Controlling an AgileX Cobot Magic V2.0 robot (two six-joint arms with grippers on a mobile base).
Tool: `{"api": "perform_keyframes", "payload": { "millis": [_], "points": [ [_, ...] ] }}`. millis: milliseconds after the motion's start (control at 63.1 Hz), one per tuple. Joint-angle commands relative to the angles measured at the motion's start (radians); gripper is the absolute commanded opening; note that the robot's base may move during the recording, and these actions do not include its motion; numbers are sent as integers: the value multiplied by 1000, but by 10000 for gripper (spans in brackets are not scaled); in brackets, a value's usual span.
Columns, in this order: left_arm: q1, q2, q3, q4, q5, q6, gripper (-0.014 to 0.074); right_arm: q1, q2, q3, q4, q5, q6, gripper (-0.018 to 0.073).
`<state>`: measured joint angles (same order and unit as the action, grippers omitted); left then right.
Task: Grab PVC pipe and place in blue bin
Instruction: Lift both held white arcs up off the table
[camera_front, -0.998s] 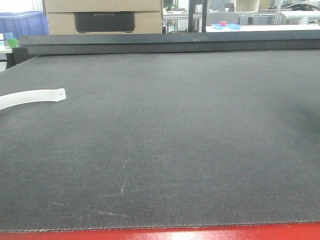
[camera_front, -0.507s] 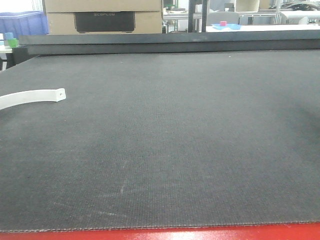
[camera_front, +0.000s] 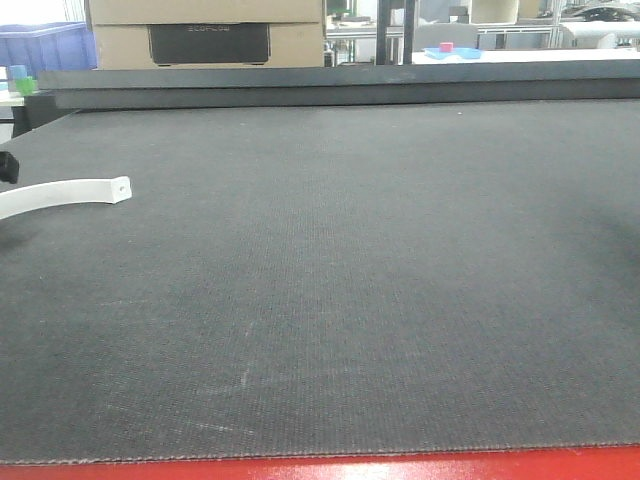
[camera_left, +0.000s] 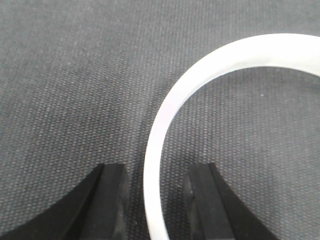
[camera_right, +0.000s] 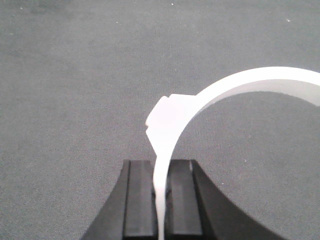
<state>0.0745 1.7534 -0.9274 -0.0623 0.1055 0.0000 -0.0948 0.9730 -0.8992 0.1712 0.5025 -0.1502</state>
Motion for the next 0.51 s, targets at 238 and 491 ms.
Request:
{"api": "perform_keyframes", "payload": {
  "millis": [238,491],
  "points": [
    [0,40,-10,-8,-30,0,189,-1,-9,-6,0,-51,-7,-168],
    [0,42,-10,-8,-38,0,-103,-1,-9,-6,0,-53,-7,-168]
  ]
}}
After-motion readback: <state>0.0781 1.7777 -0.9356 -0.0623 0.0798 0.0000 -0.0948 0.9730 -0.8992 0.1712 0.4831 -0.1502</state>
